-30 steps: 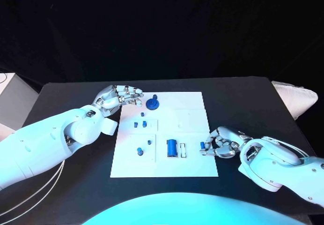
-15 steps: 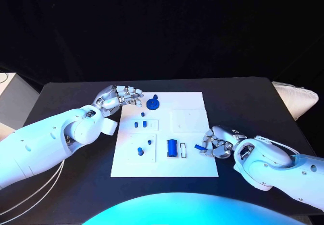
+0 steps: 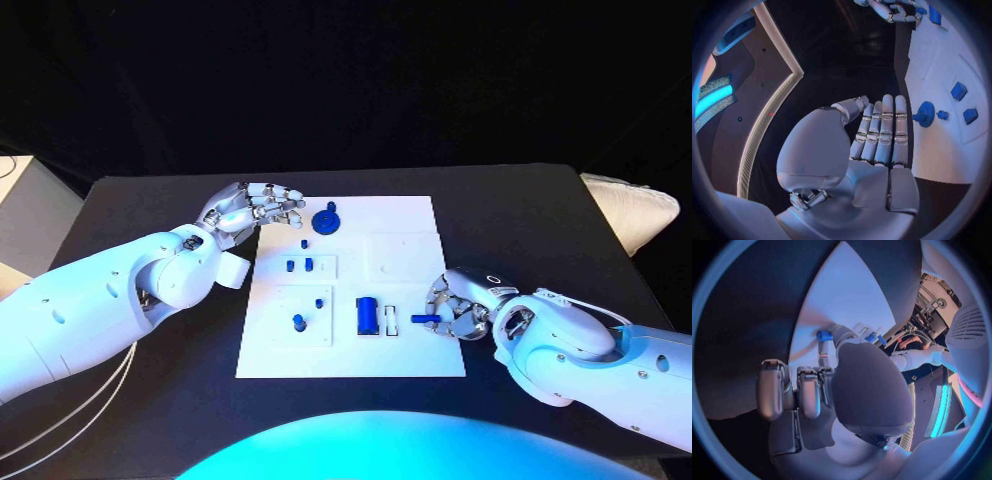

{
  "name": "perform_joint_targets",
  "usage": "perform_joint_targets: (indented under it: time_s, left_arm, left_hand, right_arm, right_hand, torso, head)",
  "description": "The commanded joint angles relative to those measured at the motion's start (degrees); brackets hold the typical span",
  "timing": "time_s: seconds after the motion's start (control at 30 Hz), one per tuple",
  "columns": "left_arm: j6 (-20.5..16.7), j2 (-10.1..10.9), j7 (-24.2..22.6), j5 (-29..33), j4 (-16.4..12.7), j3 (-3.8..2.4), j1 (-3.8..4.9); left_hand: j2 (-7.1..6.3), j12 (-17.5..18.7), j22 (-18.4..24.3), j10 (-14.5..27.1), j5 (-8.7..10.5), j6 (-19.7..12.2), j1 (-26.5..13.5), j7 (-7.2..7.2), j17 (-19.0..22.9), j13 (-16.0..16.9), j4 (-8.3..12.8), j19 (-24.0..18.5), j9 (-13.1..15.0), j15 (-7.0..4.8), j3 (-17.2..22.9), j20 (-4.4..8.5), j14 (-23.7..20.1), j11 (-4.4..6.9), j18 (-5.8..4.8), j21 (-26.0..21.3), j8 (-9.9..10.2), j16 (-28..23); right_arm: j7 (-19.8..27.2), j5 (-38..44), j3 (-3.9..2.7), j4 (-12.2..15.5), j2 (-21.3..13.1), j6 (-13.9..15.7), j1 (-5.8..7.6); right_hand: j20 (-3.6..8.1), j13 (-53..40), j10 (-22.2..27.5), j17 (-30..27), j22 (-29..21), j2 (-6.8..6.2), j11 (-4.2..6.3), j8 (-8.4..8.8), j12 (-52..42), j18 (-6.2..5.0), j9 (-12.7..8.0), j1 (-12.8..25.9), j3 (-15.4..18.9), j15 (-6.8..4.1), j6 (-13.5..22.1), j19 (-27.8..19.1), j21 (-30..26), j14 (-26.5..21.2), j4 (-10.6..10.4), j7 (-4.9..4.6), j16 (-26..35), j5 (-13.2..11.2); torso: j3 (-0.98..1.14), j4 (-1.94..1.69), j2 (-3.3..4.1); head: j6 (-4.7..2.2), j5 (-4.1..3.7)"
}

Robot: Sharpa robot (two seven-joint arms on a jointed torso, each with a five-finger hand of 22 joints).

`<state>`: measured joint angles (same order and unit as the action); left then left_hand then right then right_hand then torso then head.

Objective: Assemble the parts on the task board

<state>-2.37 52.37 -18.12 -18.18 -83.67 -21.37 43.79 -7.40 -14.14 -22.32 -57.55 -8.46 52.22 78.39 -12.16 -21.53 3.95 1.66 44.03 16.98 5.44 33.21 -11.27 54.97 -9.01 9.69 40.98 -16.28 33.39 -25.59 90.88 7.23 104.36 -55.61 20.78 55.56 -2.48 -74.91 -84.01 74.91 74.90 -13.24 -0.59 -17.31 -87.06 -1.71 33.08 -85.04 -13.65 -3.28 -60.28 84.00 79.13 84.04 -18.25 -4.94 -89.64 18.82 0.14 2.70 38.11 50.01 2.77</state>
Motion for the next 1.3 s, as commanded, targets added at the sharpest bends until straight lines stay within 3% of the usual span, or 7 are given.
perform_joint_targets:
  time_s: [0.03,0.1,0.33,0.73,1.0,1.3]
  left_arm:
    - [0.6,0.0,-0.7,0.2,-0.2,-0.02,-0.02]
    - [0.6,0.0,-0.7,0.2,-0.1,-0.02,-0.02]
    - [0.6,0.0,-0.7,0.2,-0.1,-0.02,-0.03]
    - [0.6,-0.2,-0.6,0.2,-0.1,-0.02,-0.03]
    - [0.9,-0.3,-0.6,0.2,-0.2,-0.02,-0.03]
    - [1.2,-0.5,-0.7,0.4,-0.2,-0.02,-0.17]
  left_hand:
    - [0.63,-0.4,0.1,0.5,-0.17,-0.2,0.0,-0.05,-0.1,0.0,-0.2,0.3,0.1,0.19,0.3,0.05,-0.4,-0.01,0.66,-0.3,-0.2,0.2]
    - [0.63,-0.4,0.1,0.5,-0.17,-0.2,0.0,-0.05,-0.1,0.0,-0.2,0.3,0.1,0.19,0.3,0.05,-0.4,-0.01,0.66,-0.3,-0.2,0.2]
    - [0.7,-0.4,0.1,0.5,-0.19,-0.3,0.0,-0.06,-0.1,0.0,-0.2,0.3,0.1,0.19,0.3,0.06,-0.4,-0.01,0.66,-0.3,-0.2,0.2]
    - [0.7,-0.4,0.1,0.5,-0.19,-0.3,0.0,-0.06,-0.1,0.0,-0.2,0.3,0.1,0.19,0.3,0.06,-0.4,-0.01,0.66,-0.3,-0.2,0.2]
    - [0.71,-0.4,0.1,0.5,-0.19,-0.3,0.0,-0.07,-0.1,0.0,-0.2,0.3,0.1,0.19,0.4,0.06,-0.4,-0.02,0.66,-0.3,-0.2,0.2]
    - [0.67,-0.4,0.1,0.6,-0.18,-0.4,-0.1,-0.11,0.0,0.0,-0.3,0.3,0.1,0.22,0.3,0.05,-0.4,-0.05,0.65,-0.3,-0.2,0.2]
  right_arm:
    - [-2.6,1.4,0.81,-0.7,0.1,-2.9,-0.92]
    - [-1.7,0.3,0.81,-0.4,0.0,-2.1,-0.91]
    - [1.1,-4.0,0.71,1.3,-0.8,0.8,-0.52]
    - [3.4,-9.8,0.49,3.9,-0.9,6.2,1.35]
    - [2.6,-11.6,0.5,2.9,1.3,6.2,1.39]
    - [0.5,-11.2,0.53,1.6,3.2,3.7,0.97]
  right_hand:
    - [0.28,-13.3,-4.3,14.9,12.8,0.39,0.35,-0.01,0.0,0.0,-9.3,0.7,-6.1,-0.32,-0.6,4.5,0.4,5.9,2.8,0.13,-0.2,3.6]
    - [0.3,-13.5,-4.5,15.0,12.9,0.34,0.34,-0.24,-0.2,0.07,-9.2,2.1,-8.2,-0.36,-0.6,4.6,0.8,5.9,2.7,0.3,-0.3,5.2]
    - [0.49,-13.9,-4.9,15.1,13.2,0.63,0.66,-1.07,-1.0,0.29,-8.6,5.8,-11.3,-0.58,-0.5,4.8,2.3,6.0,2.6,0.55,-0.4,7.2]
    - [0.55,-14.1,-5.1,15.1,13.3,0.29,0.71,-1.56,-1.2,0.34,-8.3,8.1,-12.3,-0.63,-0.3,4.9,2.6,6.0,2.8,0.63,-0.4,6.2]
    - [0.56,-14.1,-5.1,15.1,13.3,0.19,0.71,-1.6,-1.2,0.33,-8.2,8.3,-12.4,-0.64,-0.3,4.8,2.5,6.0,2.8,0.64,-0.4,6.0]
    - [0.53,-13.9,-4.9,15.1,13.1,-0.37,0.6,-1.73,-1.0,0.25,-8.1,10.2,-12.4,-0.56,0.1,4.8,2.1,6.0,2.7,0.5,-0.4,4.8]
  torso:
    - [0.03,0.02,0.02]
    - [0.04,0.02,-0.01]
    - [0.02,0.01,-0.04]
    - [-0.02,-0.05,0.01]
    - [-0.02,-0.02,0.0]
    - [-0.03,0.03,-0.03]
  head:
    - [-0.01,0.1]
    - [-0.01,0.15]
    - [-0.01,0.25]
    - [-0.01,0.2]
    - [-0.01,0.01]
    - [-0.01,-0.1]
